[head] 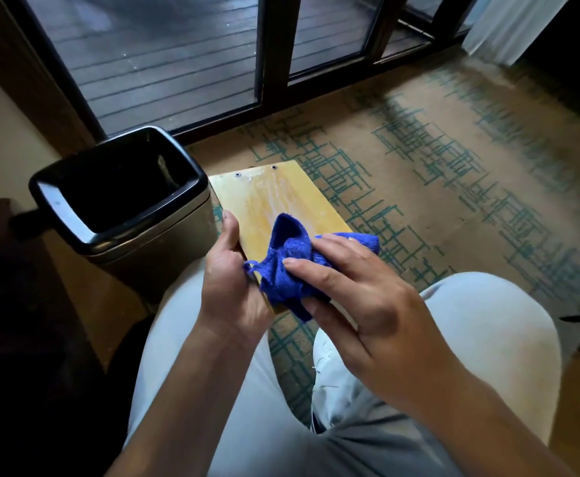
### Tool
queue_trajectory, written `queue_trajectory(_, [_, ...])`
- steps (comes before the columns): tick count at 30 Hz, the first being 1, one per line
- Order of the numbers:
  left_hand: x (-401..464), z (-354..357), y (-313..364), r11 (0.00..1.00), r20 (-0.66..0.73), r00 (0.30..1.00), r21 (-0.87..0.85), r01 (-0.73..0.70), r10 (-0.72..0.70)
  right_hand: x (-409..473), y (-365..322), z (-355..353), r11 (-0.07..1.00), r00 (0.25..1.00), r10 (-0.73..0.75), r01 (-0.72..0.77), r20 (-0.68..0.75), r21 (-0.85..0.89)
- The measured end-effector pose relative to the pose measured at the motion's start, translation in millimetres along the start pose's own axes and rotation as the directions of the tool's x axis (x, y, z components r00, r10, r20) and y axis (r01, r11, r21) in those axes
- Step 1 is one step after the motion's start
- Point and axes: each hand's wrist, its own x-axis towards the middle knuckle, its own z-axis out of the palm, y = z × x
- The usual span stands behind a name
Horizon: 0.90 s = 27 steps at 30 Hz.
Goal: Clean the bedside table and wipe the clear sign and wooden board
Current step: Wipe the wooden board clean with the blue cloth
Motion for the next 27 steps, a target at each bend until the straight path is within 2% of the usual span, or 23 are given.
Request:
queue_trajectory(6, [-1.4,6.0,-7.4,0.999,0.115,0.993,-0.04,0.013,-0.008,25.6,12.1,-3.3,0.996,0.997,0.081,-0.08,0.005,-0.049])
queue_trajectory(13, [1.5,17.7,-16.7,0.996,0.017,0.995,-0.001,-0.095,0.095,79.7,22.7,-5.4,0.978,0.976,0.206,-0.202,0.07,-0.056])
queue_trajectory(20, [8.1,25.0,-6.3,0.987,0.031,0.987,-0.033,-0.158,0.159,64.4,11.6,-5.1,0.983,0.982,0.181,-0.182,0.054,0.022])
queue_trajectory(22, [13.3,29.2,0.7,0.989,0.037,0.989,-0.011,-0.146,0.147,54.9,8.3,-8.4,0.984,0.986,0.166,-0.166,0.008,0.056])
queue_trajectory(27, [18.8,46.2,18.6,0.998,0.071,0.997,0.056,-0.018,0.014,43.9,2.3,-19.3,0.986,0.986,0.132,-0.12,-0.1,0.116])
